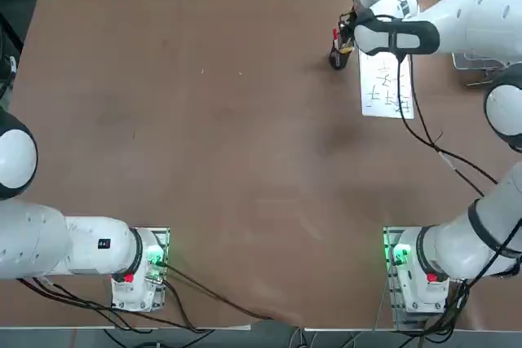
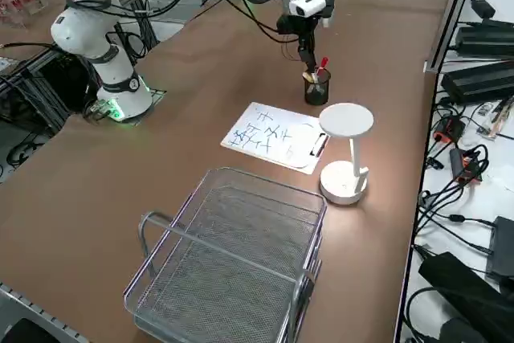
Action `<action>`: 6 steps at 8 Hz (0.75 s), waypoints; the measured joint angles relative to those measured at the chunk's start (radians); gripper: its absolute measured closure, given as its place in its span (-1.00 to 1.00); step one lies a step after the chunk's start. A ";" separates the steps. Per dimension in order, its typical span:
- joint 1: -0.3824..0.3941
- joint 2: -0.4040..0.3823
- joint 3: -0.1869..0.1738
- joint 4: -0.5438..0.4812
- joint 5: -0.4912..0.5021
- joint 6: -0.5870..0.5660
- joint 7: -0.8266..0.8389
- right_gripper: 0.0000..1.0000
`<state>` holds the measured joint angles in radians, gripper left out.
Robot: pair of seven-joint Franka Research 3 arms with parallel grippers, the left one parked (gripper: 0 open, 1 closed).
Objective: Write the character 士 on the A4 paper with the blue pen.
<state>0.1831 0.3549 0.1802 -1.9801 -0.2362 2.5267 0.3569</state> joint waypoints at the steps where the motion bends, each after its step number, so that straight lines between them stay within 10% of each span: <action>1: 0.000 0.005 -0.001 0.000 -0.003 0.001 0.001 0.52; 3: 0.000 0.008 -0.009 0.000 -0.004 0.001 0.001 0.38; 6: 0.000 0.006 -0.015 0.003 -0.006 0.006 0.001 -0.66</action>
<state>0.1829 0.3610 0.1654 -1.9773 -0.2422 2.5332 0.3576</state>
